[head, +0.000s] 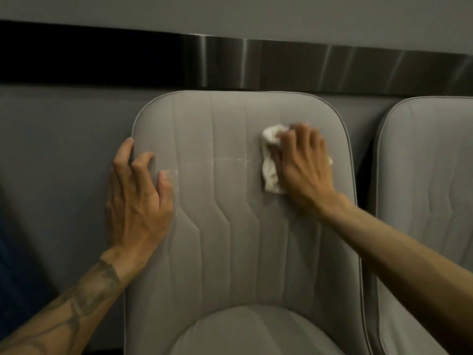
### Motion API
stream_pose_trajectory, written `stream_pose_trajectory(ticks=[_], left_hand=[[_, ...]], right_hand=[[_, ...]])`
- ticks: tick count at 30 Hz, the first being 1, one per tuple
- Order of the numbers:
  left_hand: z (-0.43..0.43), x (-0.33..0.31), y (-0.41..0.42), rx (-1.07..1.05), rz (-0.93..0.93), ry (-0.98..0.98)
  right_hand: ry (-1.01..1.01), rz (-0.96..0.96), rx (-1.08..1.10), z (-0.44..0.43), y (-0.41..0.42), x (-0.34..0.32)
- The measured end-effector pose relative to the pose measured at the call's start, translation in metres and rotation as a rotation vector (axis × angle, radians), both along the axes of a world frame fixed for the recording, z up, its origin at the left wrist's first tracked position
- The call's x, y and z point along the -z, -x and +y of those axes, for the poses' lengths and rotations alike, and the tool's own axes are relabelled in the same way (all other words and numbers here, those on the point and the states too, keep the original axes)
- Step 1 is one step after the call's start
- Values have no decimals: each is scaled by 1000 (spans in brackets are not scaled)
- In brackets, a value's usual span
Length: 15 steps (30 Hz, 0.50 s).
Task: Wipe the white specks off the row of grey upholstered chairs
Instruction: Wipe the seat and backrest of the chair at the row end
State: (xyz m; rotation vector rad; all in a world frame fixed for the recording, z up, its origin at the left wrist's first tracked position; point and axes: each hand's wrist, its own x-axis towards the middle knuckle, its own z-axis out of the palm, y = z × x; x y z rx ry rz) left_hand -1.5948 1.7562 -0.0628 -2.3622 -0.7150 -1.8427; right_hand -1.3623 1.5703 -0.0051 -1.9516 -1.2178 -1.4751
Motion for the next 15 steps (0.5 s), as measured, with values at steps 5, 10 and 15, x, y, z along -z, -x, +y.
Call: stream_pose_trajectory(ticks=[5,10,15], left_hand=[[1,0,1,10,3,-8],[-1,-1,1,32,-3,3],[-3,-2,0,34,-7,8]], right_hand=[[-243,145,138,14,6,-17],[53,20,44,-8,4,4],[-297,160,189,2,-17,-46]])
